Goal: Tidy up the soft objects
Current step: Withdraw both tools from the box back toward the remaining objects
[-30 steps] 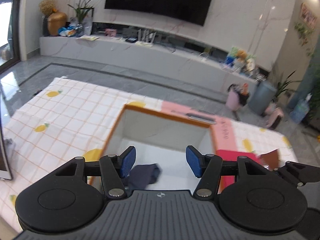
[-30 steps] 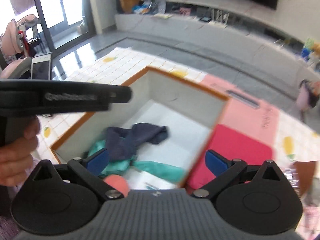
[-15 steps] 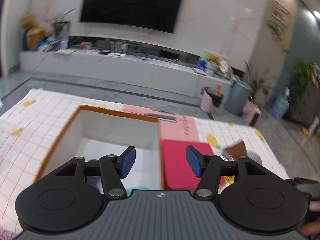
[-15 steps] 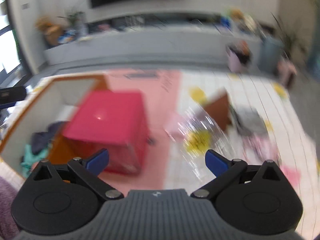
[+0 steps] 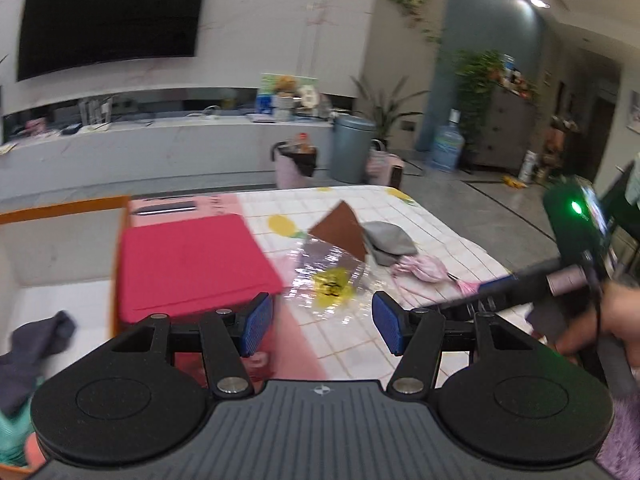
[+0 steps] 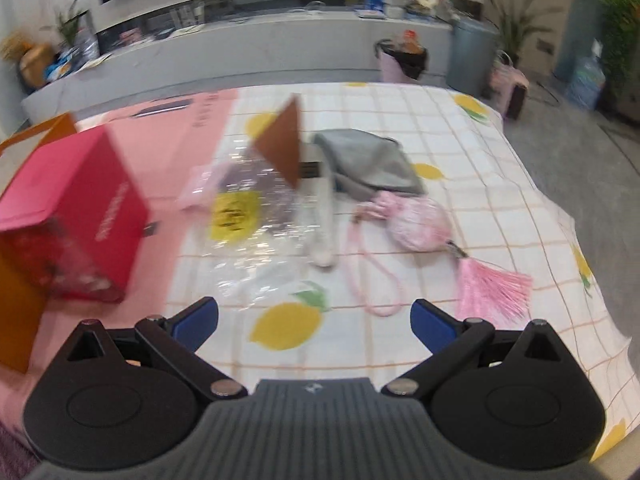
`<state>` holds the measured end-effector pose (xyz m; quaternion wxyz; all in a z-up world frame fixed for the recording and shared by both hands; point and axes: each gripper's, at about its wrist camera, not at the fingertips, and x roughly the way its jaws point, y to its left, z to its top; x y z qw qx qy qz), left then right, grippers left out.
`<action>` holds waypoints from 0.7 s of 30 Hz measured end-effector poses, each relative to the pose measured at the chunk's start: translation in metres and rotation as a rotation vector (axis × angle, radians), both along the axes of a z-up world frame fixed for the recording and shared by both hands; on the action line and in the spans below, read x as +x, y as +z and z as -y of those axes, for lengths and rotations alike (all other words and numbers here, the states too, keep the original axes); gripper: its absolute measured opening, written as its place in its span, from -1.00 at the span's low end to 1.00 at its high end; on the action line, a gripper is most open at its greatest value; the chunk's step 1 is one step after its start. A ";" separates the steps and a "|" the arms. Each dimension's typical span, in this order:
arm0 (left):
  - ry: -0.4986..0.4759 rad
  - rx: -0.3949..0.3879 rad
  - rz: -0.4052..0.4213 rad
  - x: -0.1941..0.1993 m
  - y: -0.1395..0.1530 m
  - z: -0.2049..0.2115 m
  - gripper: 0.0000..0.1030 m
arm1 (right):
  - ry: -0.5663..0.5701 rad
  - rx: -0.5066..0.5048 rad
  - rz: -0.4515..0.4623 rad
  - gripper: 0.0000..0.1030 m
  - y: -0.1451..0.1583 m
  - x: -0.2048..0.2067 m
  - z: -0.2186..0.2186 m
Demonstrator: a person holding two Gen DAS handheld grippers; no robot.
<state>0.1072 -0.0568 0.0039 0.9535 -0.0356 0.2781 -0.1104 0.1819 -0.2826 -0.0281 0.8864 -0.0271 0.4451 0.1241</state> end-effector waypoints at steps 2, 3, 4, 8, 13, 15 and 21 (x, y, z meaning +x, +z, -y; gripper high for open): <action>-0.013 0.030 0.005 0.004 -0.009 0.011 0.32 | -0.030 0.001 0.002 0.95 -0.006 0.010 0.010; -0.018 0.044 -0.002 0.007 -0.014 0.017 0.32 | -0.040 -0.008 0.008 0.95 -0.009 0.015 0.012; -0.022 0.050 -0.012 0.010 -0.020 0.023 0.32 | -0.049 -0.020 0.017 0.95 -0.011 0.020 0.013; -0.026 0.052 -0.060 0.023 -0.035 0.039 0.32 | -0.068 -0.061 0.054 0.95 -0.019 0.038 0.010; -0.033 0.056 -0.108 0.039 -0.048 0.054 0.33 | -0.047 -0.149 0.072 0.94 -0.035 0.055 -0.004; -0.017 0.074 -0.119 0.046 -0.054 0.062 0.32 | -0.052 -0.152 0.101 0.94 -0.037 0.061 -0.004; 0.023 0.125 -0.110 0.065 -0.069 0.079 0.32 | -0.039 -0.222 0.168 0.94 -0.047 0.079 -0.003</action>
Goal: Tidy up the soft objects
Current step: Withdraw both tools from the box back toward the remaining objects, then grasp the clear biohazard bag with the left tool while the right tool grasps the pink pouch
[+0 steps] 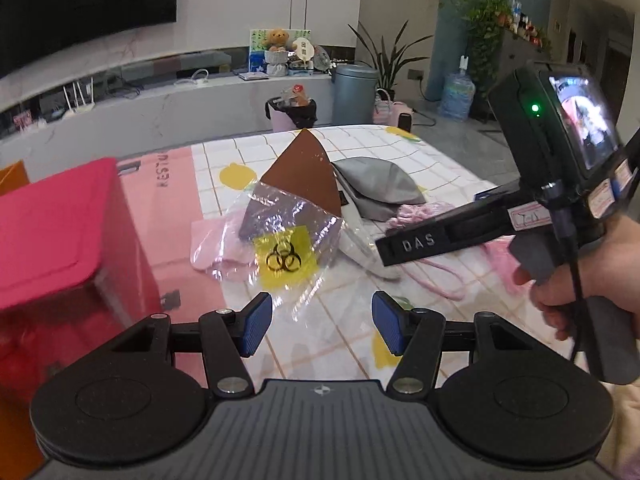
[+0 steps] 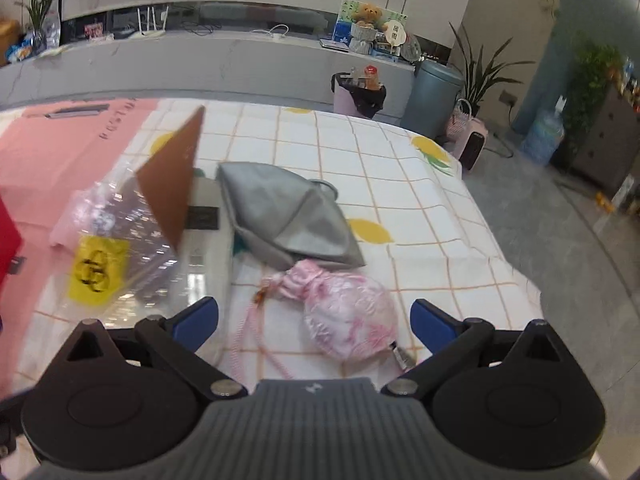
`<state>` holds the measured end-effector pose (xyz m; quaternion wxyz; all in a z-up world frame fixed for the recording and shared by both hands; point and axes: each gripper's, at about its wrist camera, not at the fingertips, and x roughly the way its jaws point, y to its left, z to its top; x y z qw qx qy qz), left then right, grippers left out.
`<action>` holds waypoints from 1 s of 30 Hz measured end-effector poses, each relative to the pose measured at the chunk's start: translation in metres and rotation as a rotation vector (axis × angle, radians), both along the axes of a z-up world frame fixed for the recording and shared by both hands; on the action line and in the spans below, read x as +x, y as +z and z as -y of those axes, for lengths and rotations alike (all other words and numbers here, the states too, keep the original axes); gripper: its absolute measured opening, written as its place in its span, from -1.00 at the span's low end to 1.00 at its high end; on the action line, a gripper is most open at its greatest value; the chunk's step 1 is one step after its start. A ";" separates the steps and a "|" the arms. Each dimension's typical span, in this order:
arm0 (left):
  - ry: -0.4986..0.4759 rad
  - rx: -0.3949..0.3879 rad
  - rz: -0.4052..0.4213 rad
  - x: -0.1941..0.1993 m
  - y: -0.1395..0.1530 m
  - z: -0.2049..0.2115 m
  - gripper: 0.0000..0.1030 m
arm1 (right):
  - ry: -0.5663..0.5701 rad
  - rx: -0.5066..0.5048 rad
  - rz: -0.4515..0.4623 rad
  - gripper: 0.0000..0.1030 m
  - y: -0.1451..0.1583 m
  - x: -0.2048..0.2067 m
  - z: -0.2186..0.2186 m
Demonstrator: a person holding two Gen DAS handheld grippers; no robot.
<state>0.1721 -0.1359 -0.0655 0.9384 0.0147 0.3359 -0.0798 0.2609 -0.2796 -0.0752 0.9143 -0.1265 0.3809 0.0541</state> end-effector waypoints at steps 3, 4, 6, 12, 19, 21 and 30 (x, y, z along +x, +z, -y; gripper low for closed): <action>-0.001 0.005 -0.002 0.010 -0.004 0.002 0.32 | 0.004 -0.018 -0.013 0.94 -0.008 0.010 0.002; -0.019 -0.017 -0.018 0.013 -0.006 0.002 0.32 | 0.008 -0.019 -0.015 0.94 -0.010 0.012 0.003; -0.055 -0.067 -0.034 0.019 -0.010 0.002 0.32 | 0.004 -0.022 -0.018 0.94 -0.012 0.018 0.004; -0.039 -0.113 -0.033 0.037 -0.022 0.003 0.33 | 0.007 -0.013 -0.048 0.94 -0.019 0.031 0.009; -0.011 -0.079 -0.018 0.042 -0.033 0.003 0.34 | 0.007 0.104 -0.098 0.48 -0.017 0.035 0.022; -0.018 -0.051 -0.001 0.039 -0.035 0.006 0.23 | 0.002 0.121 -0.109 0.33 -0.016 0.036 0.024; -0.029 0.023 0.038 0.015 -0.034 0.012 -0.66 | 0.008 0.132 -0.131 0.09 -0.014 0.032 0.030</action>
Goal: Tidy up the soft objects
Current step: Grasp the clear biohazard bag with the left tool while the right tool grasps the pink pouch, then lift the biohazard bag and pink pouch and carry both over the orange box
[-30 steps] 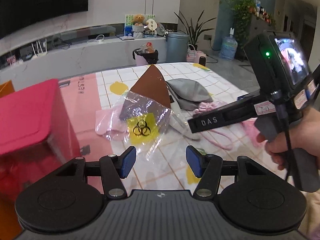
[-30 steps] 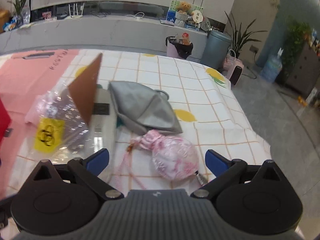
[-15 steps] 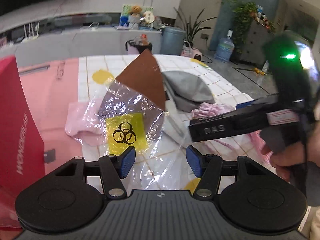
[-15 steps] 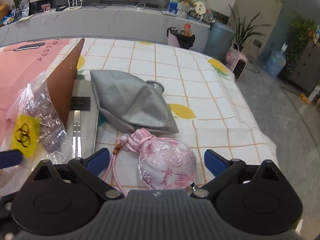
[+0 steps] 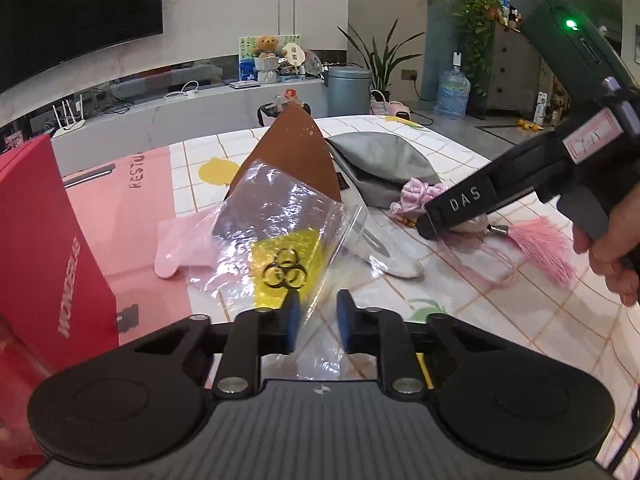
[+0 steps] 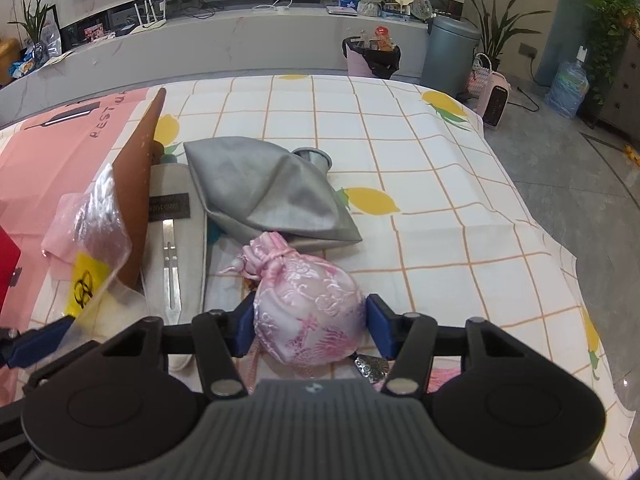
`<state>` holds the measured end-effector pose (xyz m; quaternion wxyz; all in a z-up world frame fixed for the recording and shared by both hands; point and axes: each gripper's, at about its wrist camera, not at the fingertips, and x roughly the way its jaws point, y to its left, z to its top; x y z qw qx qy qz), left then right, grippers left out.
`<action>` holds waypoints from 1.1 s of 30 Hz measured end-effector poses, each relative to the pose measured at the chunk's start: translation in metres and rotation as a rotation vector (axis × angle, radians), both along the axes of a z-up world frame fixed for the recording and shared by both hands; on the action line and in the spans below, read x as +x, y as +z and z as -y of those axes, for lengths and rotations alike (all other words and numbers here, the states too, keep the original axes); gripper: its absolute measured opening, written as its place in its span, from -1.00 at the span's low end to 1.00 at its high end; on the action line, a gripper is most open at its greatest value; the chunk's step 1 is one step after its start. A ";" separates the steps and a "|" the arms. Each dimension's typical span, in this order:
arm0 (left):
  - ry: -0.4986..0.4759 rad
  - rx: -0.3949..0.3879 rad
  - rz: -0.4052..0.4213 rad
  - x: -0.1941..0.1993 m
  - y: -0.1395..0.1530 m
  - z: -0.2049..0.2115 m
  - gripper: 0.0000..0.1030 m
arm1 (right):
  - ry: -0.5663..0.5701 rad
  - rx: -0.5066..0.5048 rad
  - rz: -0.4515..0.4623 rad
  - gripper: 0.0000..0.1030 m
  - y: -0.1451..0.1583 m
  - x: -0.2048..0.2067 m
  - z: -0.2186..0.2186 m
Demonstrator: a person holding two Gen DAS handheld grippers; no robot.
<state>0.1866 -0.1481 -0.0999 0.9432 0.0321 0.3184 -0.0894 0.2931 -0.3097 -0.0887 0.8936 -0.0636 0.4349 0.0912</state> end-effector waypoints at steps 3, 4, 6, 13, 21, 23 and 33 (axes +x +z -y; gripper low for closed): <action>0.010 0.006 -0.001 -0.010 0.001 -0.001 -0.79 | 0.025 -0.009 -0.010 0.08 0.001 -0.003 0.000; 0.006 0.009 -0.002 -0.013 0.002 0.000 -0.81 | 0.026 -0.003 -0.014 0.08 0.002 -0.005 0.000; -0.004 0.012 -0.009 -0.017 0.003 -0.002 -0.86 | 0.035 0.010 -0.034 0.08 0.003 -0.013 0.002; 0.002 -0.046 -0.077 -0.024 0.010 -0.018 -0.90 | 0.186 0.024 -0.147 0.13 0.009 -0.052 0.000; -0.001 -0.107 -0.101 -0.029 0.010 -0.029 -0.94 | 0.306 -0.021 -0.187 0.61 0.004 -0.066 -0.021; -0.001 -0.106 -0.098 -0.029 0.009 -0.029 -0.94 | 0.303 -0.007 -0.187 0.61 0.004 -0.065 -0.020; 0.008 -0.127 -0.077 -0.028 0.006 -0.030 -0.97 | 0.260 0.030 -0.179 0.08 0.010 -0.057 -0.010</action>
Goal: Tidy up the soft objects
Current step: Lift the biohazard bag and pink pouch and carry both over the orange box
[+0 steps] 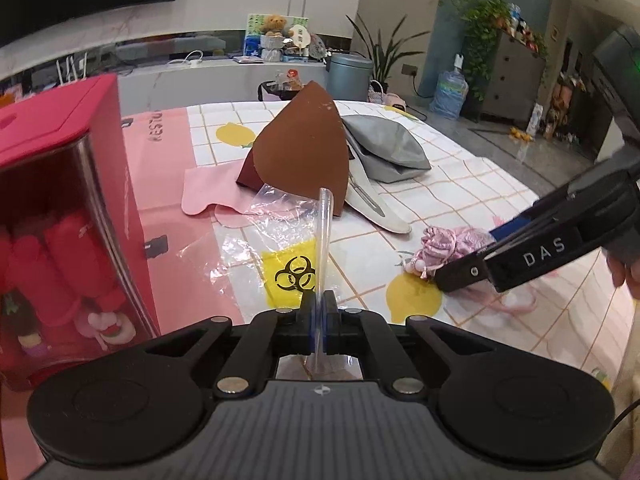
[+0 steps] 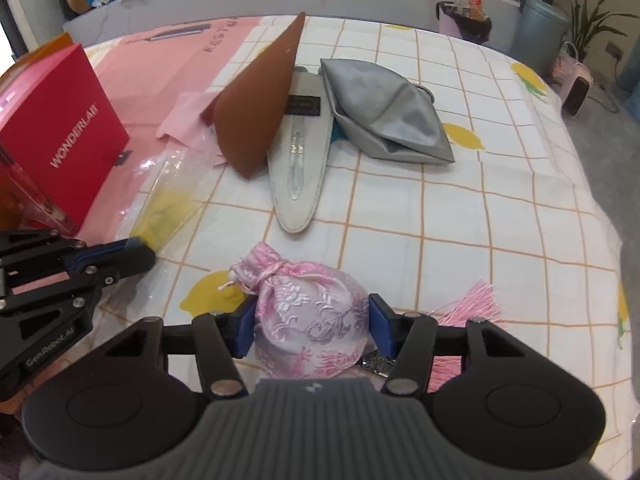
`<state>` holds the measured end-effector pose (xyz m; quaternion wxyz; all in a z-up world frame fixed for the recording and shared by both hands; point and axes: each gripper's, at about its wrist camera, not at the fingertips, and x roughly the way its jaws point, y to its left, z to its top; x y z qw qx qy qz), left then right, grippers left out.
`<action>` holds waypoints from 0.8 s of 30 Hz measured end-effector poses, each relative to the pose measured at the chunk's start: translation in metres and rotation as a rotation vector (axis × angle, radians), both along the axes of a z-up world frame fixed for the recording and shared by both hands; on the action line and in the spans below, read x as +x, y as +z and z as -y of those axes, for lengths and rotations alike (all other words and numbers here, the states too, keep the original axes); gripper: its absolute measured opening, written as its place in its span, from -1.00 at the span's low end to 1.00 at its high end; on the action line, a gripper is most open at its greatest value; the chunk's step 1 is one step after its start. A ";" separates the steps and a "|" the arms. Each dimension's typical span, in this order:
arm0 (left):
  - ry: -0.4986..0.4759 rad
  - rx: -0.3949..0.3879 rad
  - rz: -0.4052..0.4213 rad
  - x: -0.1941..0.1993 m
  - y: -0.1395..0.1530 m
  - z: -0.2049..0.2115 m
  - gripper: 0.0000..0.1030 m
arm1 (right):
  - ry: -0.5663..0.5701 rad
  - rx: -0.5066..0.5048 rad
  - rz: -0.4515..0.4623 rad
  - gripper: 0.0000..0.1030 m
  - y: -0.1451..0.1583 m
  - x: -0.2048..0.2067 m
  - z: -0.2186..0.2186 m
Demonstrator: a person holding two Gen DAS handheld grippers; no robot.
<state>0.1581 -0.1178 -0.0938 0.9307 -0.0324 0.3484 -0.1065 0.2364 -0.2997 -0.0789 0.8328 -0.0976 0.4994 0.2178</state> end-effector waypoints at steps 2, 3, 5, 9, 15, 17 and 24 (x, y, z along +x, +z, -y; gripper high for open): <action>-0.006 -0.003 0.003 -0.001 0.000 0.000 -0.98 | 0.011 -0.004 0.003 0.07 0.000 -0.001 -0.001; -0.005 -0.002 0.008 -0.002 0.001 0.000 -0.98 | 0.012 -0.004 0.003 0.07 0.000 -0.001 -0.001; -0.005 -0.005 0.019 -0.003 0.003 0.001 -0.98 | 0.000 0.002 -0.001 0.07 0.000 -0.001 -0.001; -0.003 -0.002 0.026 -0.005 0.006 0.003 -0.98 | -0.020 -0.014 0.002 0.07 0.000 -0.004 -0.003; -0.002 0.008 0.024 -0.008 0.008 0.004 -0.98 | -0.006 0.008 -0.001 0.06 0.003 -0.006 -0.011; 0.000 0.013 0.030 -0.009 0.009 0.005 -0.98 | -0.003 0.027 0.001 0.05 0.005 -0.007 -0.013; 0.050 0.026 0.029 -0.012 0.022 0.004 -0.98 | -0.068 0.023 0.054 0.05 0.019 -0.011 -0.016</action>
